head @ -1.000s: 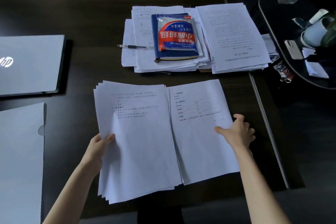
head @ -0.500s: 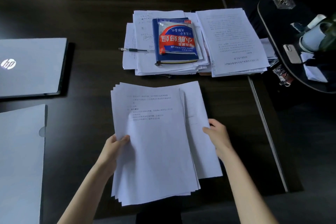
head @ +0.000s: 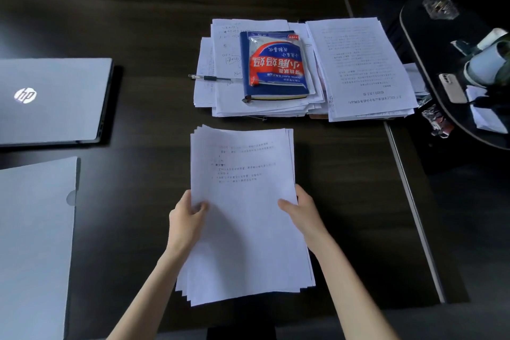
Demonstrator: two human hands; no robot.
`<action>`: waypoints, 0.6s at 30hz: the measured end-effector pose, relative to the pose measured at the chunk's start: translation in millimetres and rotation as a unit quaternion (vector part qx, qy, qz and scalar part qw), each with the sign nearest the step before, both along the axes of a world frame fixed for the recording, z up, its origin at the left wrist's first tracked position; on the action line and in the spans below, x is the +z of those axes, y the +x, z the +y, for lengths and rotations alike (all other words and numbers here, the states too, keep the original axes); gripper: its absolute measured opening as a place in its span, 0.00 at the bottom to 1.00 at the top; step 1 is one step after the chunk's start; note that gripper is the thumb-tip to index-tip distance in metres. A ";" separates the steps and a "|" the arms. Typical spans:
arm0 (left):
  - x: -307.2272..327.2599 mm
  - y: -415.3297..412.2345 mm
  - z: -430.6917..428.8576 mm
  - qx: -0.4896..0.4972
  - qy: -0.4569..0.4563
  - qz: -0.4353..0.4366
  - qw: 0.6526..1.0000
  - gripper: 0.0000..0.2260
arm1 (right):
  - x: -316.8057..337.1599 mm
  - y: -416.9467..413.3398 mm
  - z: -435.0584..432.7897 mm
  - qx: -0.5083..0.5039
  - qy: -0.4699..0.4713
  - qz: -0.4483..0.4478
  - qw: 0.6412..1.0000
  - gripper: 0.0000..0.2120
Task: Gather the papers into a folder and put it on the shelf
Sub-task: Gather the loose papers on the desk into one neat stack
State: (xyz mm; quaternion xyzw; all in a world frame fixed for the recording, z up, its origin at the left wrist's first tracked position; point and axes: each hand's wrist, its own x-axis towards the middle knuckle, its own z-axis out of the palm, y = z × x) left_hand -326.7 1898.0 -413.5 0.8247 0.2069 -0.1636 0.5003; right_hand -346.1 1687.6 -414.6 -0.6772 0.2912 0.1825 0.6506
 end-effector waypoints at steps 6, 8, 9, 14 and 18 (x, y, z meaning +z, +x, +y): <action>-3.7 9.0 1.5 0.071 -0.008 -0.035 0.997 0.19 | 11.4 -0.9 1.8 0.023 0.002 -0.100 0.995 0.18; 2.3 13.3 1.9 0.091 -0.088 -0.039 0.991 0.23 | 19.0 -0.5 -0.6 0.017 0.017 -0.133 0.991 0.18; 4.9 16.2 2.6 0.095 -0.132 -0.040 0.986 0.22 | 23.7 0.2 -1.3 0.006 0.024 -0.149 0.988 0.18; 31.1 17.8 -2.7 0.119 -0.187 -0.155 0.963 0.18 | 53.2 3.1 -1.7 -0.051 -0.014 -0.247 0.968 0.17; 58.5 7.2 -17.1 0.112 -0.183 -0.263 0.941 0.14 | 69.3 1.0 0.9 -0.089 -0.041 -0.311 0.945 0.18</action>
